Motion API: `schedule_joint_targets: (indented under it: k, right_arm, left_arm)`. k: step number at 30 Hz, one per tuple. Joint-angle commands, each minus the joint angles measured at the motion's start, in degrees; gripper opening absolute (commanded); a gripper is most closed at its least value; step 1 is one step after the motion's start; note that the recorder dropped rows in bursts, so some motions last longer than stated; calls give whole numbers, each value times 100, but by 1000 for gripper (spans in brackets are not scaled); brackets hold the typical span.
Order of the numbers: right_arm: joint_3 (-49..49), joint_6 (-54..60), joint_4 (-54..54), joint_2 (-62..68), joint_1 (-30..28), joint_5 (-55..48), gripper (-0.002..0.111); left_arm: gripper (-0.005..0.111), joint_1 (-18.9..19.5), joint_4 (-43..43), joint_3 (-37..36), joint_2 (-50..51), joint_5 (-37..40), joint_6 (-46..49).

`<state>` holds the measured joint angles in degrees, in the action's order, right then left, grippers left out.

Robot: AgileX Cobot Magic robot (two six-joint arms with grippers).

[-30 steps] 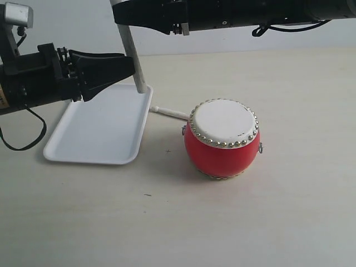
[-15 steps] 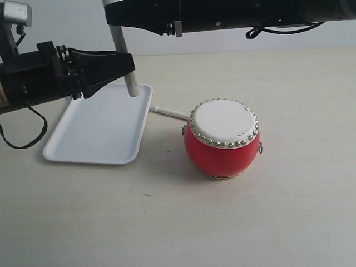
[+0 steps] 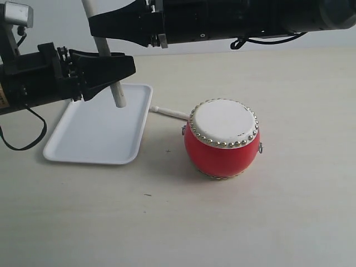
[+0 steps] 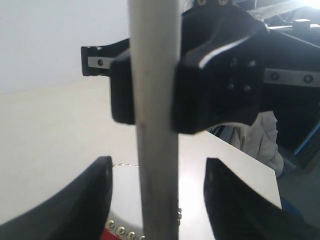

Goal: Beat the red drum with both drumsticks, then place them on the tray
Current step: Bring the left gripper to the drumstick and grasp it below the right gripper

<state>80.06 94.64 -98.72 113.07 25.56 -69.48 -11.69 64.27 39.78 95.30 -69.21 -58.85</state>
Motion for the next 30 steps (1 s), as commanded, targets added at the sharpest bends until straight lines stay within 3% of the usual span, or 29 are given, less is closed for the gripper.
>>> schedule_joint_targets:
  k: [1, 3, 8, 18, 21, 27, 30]
  right_arm:
    - [-23, 58, -105, -13, 3, -49, 0]
    - [-23, 58, -105, -13, 3, -49, 0]
    - [-23, 58, -105, -13, 3, -49, 0]
    - [-23, 58, -105, -13, 3, -49, 2]
    - [-23, 58, -105, -13, 3, -49, 14]
    - [-23, 83, -45, -13, 3, -49, 58]
    - [-23, 83, 175, -26, -37, -49, 73]
  left_arm:
    - [52, -24, -3, 37, 6, -75, 9]
    - [44, -24, -3, 37, 6, -75, 9]
    - [0, -24, -3, 37, 6, -75, 9]
    - [0, -24, -3, 37, 6, -75, 9]
    - [0, -24, -3, 37, 6, -75, 9]
    - [0, -24, 35, 37, 6, 14, 9]
    - [0, 3, 119, 37, -5, 83, 9]
